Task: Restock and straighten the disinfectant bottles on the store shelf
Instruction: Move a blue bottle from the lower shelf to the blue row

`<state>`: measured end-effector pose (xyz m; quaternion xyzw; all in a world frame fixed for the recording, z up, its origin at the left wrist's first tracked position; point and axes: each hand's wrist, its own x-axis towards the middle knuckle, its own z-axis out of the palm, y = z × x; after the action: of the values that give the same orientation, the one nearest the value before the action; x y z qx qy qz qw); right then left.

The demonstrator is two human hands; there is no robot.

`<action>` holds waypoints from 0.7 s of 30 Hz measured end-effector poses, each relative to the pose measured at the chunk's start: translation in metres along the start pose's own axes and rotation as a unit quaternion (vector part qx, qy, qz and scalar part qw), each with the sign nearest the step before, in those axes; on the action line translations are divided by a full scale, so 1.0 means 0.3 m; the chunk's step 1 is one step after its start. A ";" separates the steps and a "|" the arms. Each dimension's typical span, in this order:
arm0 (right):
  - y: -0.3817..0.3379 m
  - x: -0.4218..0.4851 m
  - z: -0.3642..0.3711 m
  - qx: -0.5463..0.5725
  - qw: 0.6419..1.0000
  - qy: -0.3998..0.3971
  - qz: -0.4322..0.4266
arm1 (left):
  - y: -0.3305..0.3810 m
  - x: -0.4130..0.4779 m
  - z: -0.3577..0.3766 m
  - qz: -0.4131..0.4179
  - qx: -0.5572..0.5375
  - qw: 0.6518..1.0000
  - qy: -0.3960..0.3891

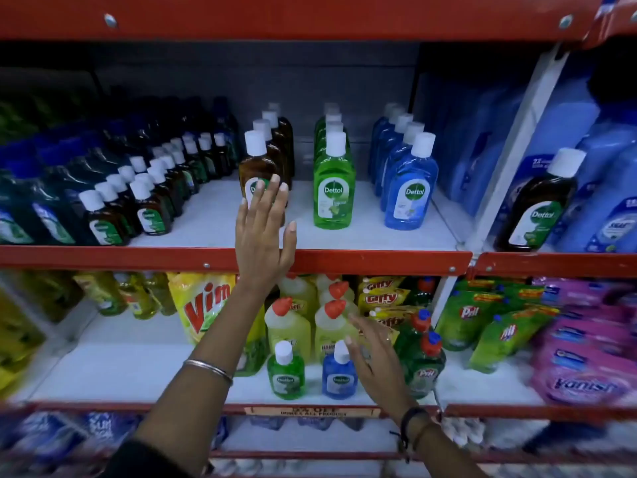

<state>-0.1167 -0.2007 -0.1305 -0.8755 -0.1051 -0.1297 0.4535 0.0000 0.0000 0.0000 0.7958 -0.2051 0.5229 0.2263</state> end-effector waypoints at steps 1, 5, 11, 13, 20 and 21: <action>0.026 -0.005 0.012 0.013 1.000 -0.020 0.019 | -0.015 -0.002 0.007 -0.017 0.010 1.000 -0.013; 0.117 -0.024 0.058 0.021 0.990 -0.110 0.089 | -0.061 -0.013 0.039 -0.050 0.087 0.993 -0.067; 0.126 0.017 0.043 0.088 0.984 -0.105 0.114 | -0.074 -0.017 0.052 -0.031 0.128 0.989 -0.060; 0.112 0.033 0.020 0.103 0.985 -0.088 0.111 | -0.070 -0.017 0.051 -0.029 0.132 0.989 -0.060; -0.088 0.116 -0.164 0.177 0.983 -0.014 0.037 | -0.065 -0.014 0.044 -0.035 0.123 0.989 -0.077; -0.126 0.132 -0.195 0.182 0.983 -0.002 0.020 | -0.065 -0.013 0.043 -0.035 0.122 0.989 -0.079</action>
<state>-0.0983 -0.2249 -0.0563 -0.7802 -0.1101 -0.0975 0.6080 0.0191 0.0088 -0.0111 0.8628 -0.1292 0.4715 0.1288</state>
